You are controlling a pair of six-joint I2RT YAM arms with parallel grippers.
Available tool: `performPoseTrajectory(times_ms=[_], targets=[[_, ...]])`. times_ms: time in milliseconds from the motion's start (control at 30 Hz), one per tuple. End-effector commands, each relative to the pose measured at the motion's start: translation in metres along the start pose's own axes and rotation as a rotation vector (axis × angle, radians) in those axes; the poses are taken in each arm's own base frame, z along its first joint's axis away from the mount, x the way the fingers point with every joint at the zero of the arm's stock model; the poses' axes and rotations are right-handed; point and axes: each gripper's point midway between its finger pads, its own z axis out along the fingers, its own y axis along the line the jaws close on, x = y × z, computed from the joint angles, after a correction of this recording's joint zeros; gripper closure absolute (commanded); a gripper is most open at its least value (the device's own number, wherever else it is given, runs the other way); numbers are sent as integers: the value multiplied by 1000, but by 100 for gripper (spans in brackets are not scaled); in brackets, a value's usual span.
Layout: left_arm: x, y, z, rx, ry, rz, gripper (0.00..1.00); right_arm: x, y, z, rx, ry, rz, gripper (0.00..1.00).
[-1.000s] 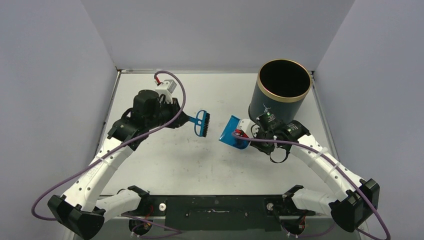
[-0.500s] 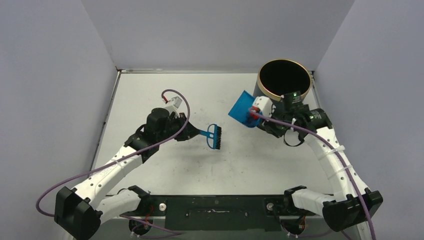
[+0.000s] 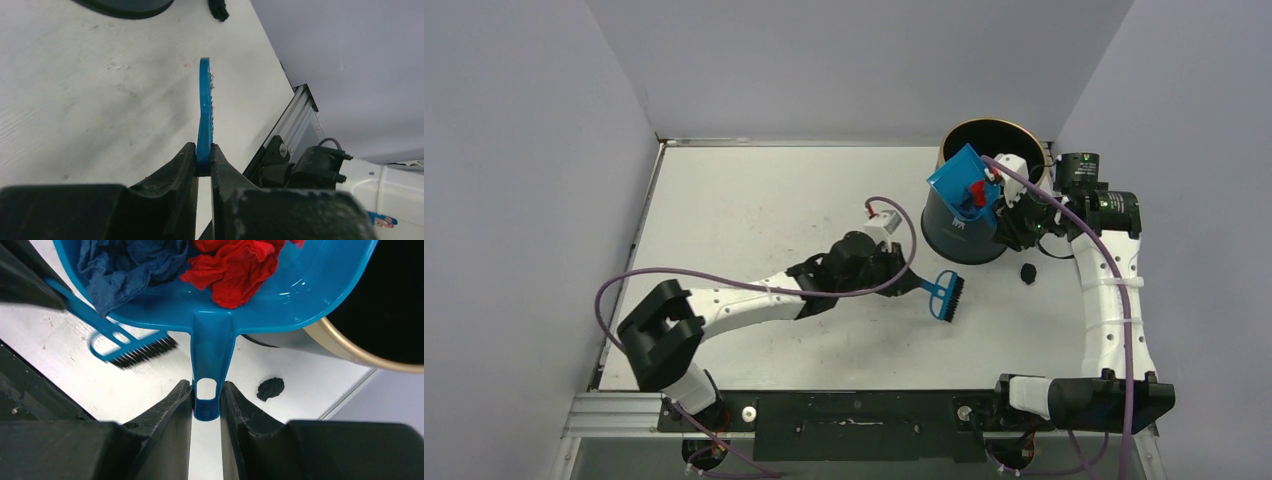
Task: Sweep away the paper scraps from the table
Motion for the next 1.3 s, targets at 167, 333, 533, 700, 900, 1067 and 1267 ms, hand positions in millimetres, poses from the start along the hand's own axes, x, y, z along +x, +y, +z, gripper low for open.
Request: performPoseTrajectory(times_ms=[167,333,533,700,900,1067,1267], targets=[[-15,-95,93,184,-192,74,100,-21,-20,-32,207,-124,119,95],[-4,-117,127,194,-251,80,100,-30,-25,-36,242,-168,159,95],[-7,-123,157,204,-299,11,100,-30,-27,-35,263,-185,183,95],[-10,-124,185,209,-327,-75,100,-25,-25,-33,270,-180,179,95],[-16,-108,218,182,-367,-285,100,-21,-20,-30,255,-179,173,95],[-20,-83,233,121,-430,-450,100,-18,-16,-28,247,-184,168,95],[-23,-43,241,39,-478,-609,100,-9,-12,-18,220,-166,176,95]])
